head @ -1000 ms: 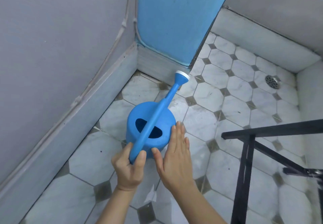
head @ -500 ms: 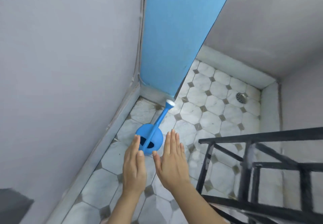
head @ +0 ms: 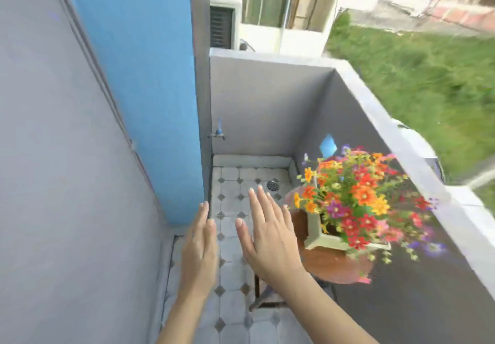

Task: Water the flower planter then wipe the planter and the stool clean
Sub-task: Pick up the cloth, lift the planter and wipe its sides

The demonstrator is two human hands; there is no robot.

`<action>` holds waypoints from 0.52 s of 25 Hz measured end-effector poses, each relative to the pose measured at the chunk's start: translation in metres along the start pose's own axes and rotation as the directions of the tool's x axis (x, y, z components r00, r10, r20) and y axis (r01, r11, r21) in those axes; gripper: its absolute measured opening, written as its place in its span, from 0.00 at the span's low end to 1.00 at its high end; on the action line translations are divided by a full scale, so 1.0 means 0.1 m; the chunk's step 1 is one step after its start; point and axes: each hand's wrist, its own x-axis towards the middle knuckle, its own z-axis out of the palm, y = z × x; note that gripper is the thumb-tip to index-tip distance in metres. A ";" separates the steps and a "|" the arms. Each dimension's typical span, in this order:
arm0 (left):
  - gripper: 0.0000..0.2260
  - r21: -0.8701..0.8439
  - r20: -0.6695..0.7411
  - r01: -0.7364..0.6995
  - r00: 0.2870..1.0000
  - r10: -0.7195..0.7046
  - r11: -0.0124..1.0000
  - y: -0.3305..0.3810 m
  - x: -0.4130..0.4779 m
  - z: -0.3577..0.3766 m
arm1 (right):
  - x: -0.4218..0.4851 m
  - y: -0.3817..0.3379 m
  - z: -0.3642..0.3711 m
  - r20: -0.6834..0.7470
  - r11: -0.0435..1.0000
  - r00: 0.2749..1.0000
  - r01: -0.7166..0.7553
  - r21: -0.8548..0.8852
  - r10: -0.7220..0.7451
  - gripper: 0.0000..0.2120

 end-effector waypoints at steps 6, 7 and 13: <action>0.27 0.082 0.329 -0.470 0.845 0.422 0.879 1.36 -0.38 0.72 | -0.70 0.93 -1.45 -0.278 0.949 0.924 -0.300 -0.100 0.263 0.28; 0.27 0.074 0.379 -0.538 0.794 0.475 0.840 1.51 -0.48 0.92 | -0.89 1.13 -1.59 -0.302 0.921 0.897 -0.371 -0.115 0.324 0.28; 0.28 -0.007 0.661 -0.710 0.525 0.536 0.705 1.92 -1.44 2.28 | -2.30 2.31 -2.03 -0.260 0.703 0.726 -0.685 -0.192 0.637 0.36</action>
